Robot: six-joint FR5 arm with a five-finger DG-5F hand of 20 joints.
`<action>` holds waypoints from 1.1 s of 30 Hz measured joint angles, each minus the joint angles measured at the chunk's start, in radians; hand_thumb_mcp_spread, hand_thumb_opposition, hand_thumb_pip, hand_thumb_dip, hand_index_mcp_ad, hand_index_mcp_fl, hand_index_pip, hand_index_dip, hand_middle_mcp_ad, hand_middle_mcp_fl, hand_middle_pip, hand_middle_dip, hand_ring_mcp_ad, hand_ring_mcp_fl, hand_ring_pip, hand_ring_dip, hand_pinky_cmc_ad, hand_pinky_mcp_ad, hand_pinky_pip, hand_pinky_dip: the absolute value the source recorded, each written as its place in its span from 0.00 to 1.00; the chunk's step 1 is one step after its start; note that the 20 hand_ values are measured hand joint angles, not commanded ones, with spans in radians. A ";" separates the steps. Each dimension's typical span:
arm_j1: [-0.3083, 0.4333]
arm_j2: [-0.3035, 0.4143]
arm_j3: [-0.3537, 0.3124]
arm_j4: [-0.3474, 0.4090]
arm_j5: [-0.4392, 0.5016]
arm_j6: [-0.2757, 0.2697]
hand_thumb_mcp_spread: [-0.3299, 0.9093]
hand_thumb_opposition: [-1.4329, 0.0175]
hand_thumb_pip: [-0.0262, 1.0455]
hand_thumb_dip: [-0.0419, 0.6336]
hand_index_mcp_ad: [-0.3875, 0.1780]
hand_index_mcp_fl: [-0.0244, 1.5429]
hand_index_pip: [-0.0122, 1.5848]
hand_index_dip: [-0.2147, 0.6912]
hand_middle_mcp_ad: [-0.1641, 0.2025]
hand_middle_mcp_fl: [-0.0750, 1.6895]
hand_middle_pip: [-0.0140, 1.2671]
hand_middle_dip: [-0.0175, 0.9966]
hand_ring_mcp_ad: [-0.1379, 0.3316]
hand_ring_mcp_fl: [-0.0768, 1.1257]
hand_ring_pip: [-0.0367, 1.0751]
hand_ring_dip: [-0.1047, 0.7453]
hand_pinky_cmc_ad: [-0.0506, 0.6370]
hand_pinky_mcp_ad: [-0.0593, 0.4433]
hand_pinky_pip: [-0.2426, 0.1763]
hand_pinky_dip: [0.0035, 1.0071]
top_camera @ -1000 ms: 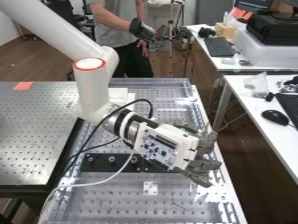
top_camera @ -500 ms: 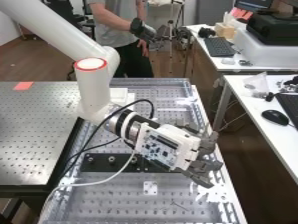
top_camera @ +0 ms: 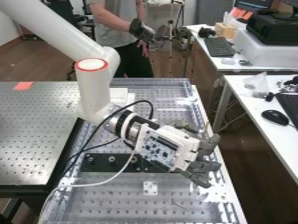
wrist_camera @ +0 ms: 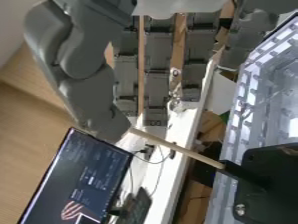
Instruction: Grab the chopstick and place it in the clear container
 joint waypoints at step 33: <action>0.005 -0.002 0.002 -0.005 0.012 -0.014 0.66 0.42 0.64 0.49 0.55 0.21 0.83 0.31 0.42 0.41 0.49 0.70 0.50 0.44 0.11 0.71 0.46 0.63 0.51 0.18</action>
